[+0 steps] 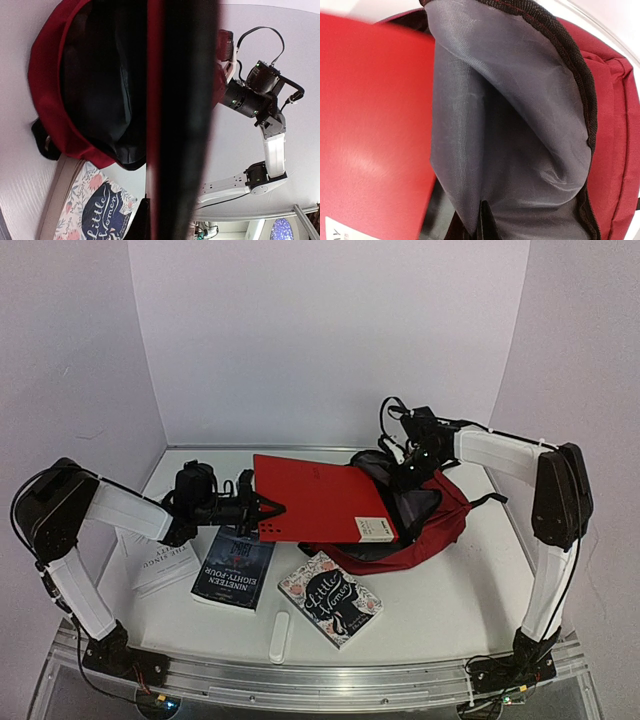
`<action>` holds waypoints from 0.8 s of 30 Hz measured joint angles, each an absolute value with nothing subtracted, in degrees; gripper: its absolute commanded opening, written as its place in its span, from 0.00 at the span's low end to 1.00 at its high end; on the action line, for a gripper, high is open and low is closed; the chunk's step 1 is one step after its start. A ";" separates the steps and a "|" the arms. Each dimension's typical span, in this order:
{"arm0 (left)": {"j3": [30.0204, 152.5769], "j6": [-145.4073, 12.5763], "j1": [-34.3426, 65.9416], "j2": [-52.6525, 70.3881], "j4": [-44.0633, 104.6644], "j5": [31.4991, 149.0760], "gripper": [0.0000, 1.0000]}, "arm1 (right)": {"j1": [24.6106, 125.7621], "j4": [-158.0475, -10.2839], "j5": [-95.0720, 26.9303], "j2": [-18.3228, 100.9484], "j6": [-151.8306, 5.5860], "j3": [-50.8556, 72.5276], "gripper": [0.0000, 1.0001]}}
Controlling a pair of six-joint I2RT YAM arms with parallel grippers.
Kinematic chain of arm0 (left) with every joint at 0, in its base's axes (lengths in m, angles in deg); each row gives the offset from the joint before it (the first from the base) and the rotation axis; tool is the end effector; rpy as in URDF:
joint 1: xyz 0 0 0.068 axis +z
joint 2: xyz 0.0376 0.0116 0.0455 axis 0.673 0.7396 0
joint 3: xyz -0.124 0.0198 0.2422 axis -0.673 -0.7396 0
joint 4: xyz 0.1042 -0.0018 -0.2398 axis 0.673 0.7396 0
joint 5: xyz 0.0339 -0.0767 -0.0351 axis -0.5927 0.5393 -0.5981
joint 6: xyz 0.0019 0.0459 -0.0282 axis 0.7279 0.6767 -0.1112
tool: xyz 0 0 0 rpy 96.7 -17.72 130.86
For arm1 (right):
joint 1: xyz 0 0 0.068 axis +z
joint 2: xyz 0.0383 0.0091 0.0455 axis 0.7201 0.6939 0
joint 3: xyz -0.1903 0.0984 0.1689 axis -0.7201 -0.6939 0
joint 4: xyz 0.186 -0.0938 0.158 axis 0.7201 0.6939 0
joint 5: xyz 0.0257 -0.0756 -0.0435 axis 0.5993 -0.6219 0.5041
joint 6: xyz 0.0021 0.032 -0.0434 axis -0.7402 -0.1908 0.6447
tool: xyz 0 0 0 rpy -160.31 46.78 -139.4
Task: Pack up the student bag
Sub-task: Place the files in the student bag.
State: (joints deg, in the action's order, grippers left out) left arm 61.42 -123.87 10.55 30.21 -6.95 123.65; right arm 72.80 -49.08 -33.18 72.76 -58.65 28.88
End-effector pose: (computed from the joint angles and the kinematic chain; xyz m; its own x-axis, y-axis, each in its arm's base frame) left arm 0.2761 -0.1987 0.1849 -0.9558 -0.2294 -0.1839 0.1290 0.2348 -0.9634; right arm 0.3868 0.2008 0.2460 -0.6513 -0.4758 -0.5911 -0.6141 0.7881 0.0424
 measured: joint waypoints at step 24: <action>75.27 -131.35 3.03 53.17 -21.18 115.17 0.00 | 72.74 -47.85 -27.16 72.63 -64.21 31.97 0.00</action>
